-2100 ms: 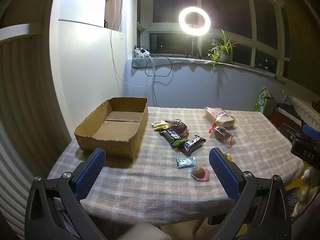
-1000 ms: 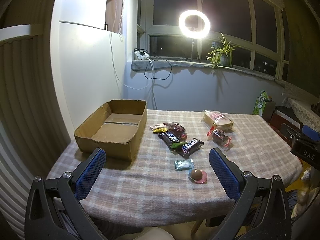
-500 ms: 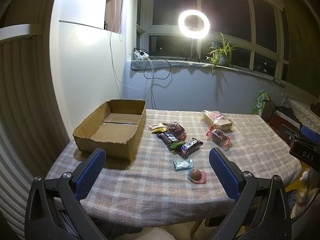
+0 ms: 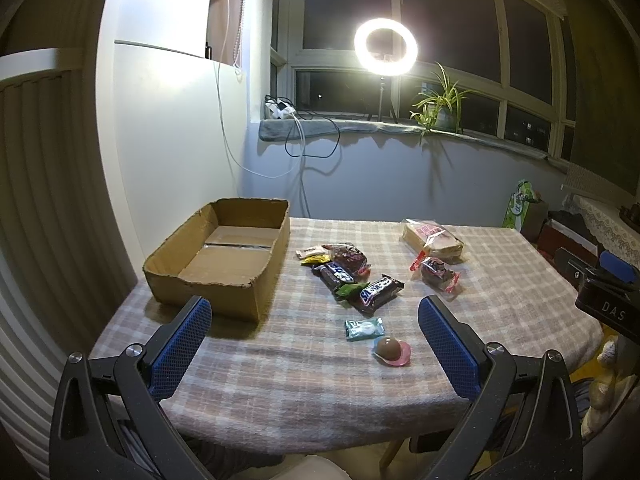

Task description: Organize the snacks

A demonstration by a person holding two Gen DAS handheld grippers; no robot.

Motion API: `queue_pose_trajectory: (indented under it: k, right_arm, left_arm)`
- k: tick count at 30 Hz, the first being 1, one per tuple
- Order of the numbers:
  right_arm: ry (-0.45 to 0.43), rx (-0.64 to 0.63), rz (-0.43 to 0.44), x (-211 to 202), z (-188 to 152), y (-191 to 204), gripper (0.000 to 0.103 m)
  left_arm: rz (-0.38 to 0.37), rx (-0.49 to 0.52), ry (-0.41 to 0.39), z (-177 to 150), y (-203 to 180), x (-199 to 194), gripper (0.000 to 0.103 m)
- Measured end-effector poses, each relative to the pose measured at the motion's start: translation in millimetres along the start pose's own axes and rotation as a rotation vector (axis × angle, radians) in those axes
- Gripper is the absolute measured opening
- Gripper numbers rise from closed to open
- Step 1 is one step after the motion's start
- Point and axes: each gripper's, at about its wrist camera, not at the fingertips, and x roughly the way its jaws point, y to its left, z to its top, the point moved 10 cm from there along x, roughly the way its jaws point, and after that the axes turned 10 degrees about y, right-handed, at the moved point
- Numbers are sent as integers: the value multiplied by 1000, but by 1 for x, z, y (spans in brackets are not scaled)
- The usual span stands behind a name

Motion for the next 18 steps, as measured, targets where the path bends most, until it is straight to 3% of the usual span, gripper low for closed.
queue_pose_trajectory:
  k: [18]
  right_arm:
    - [28, 0, 13, 17, -11, 7, 103]
  left_arm:
    - [-12, 1, 15, -4, -4, 9, 102]
